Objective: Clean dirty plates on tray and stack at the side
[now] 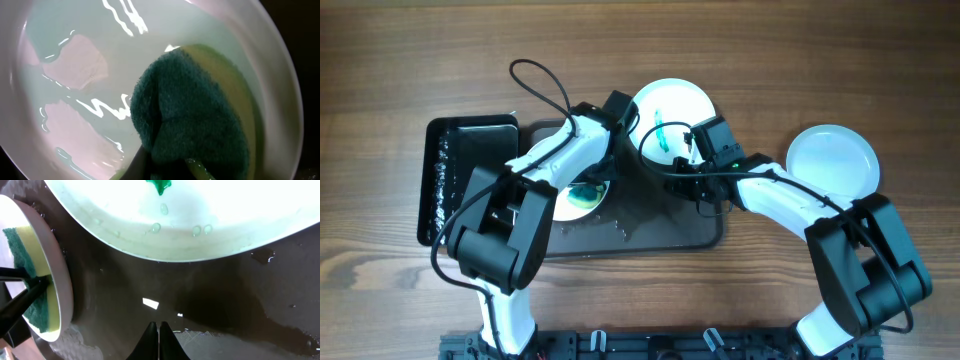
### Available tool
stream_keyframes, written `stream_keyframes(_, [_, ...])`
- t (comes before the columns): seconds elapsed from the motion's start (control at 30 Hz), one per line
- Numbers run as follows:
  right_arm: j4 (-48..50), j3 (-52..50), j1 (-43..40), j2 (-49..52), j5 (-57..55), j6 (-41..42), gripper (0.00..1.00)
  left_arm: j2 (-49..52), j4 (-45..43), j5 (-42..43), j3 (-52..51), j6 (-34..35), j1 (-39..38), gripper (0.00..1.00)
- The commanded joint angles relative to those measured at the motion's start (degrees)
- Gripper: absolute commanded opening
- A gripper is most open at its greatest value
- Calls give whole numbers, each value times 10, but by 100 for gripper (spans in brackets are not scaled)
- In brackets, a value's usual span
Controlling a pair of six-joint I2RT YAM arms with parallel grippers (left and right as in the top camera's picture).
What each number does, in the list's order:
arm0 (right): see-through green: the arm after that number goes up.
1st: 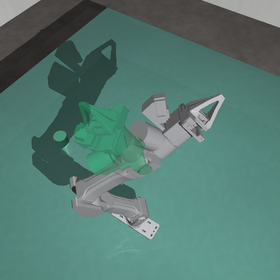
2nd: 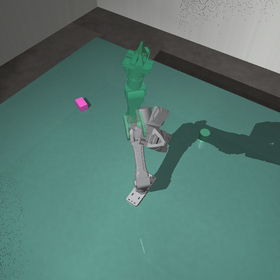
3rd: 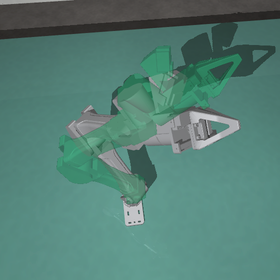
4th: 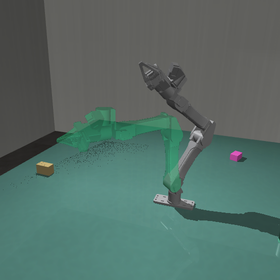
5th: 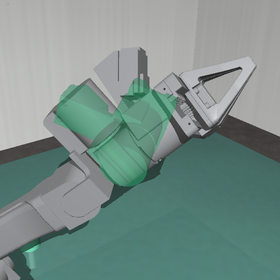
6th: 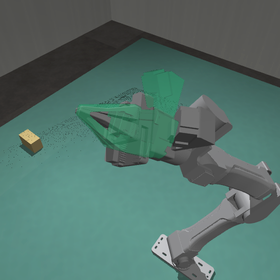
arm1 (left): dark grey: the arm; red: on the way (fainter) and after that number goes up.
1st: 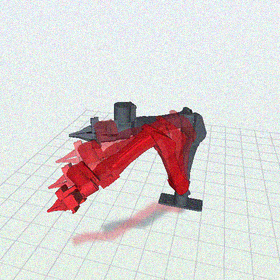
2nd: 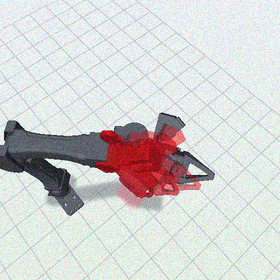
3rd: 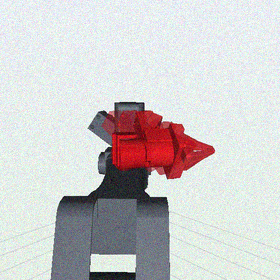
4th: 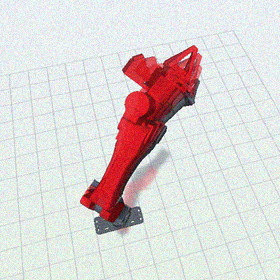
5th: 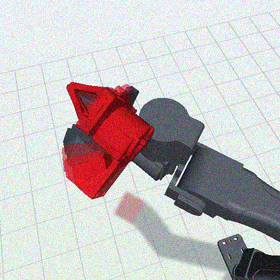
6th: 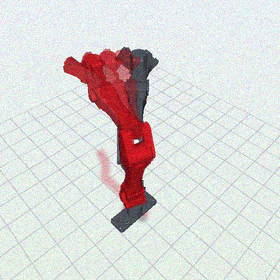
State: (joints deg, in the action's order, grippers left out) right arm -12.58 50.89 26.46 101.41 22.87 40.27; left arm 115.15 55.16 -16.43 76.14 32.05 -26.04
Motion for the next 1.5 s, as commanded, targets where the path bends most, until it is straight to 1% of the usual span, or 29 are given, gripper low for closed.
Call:
stream_keyframes(0.0, [1,0,-1,10,-6,-3,4,29,-22,61,-3,-2,11,4])
stream_keyframes(0.03, [-3,6,-1,9,1,-18,4,29,-30,97,-4,-28,11,4])
stream_keyframes(0.13, [-21,17,-1,-6,1,-43,4,29,-44,167,-4,-34,11,4])
stream_keyframes(0.17, [-25,17,-1,-12,-6,-43,4,29,-49,176,-4,-34,10,4])
stream_keyframes(0.3, [-38,17,-1,-23,-23,-43,4,30,-72,186,-4,-33,-11,4])
stream_keyframes(0.47, [-47,19,-3,-25,-35,-45,4,30,-76,186,-4,-31,-37,4])
stream_keyframes(0.5, [-53,25,-7,-32,-37,-67,4,30,-76,186,-4,-31,-36,4])
stream_keyframes(0.57, [-95,47,-21,-56,-65,-93,5,30,-76,186,-4,-31,-28,4])
stream_keyframes(0.67, [-185,87,-53,-96,-125,-163,11,30,-76,189,-4,-31,-18,4])
stream_keyframes(0.73, [-209,90,-78,-105,-140,-206,15,30,-76,199,-4,-31,-14,4])
stream_keyframes(0.87, [-216,84,-114,-87,-138,-298,19,30,-76,201,-4,-31,-14,4])
stream_keyframes(0.97, [-215,84,-114,-51,-123,-334,21,30,-76,201,-4,-31,-14,4])
stream_keyframes(1.37, [-178,78,-115,43,-104,-343,21,30,-76,201,-4,-31,-14,4])
stream_keyframes(1.47, [-175,78,-115,52,-98,-341,19,30,-76,201,-4,-31,-14,4])
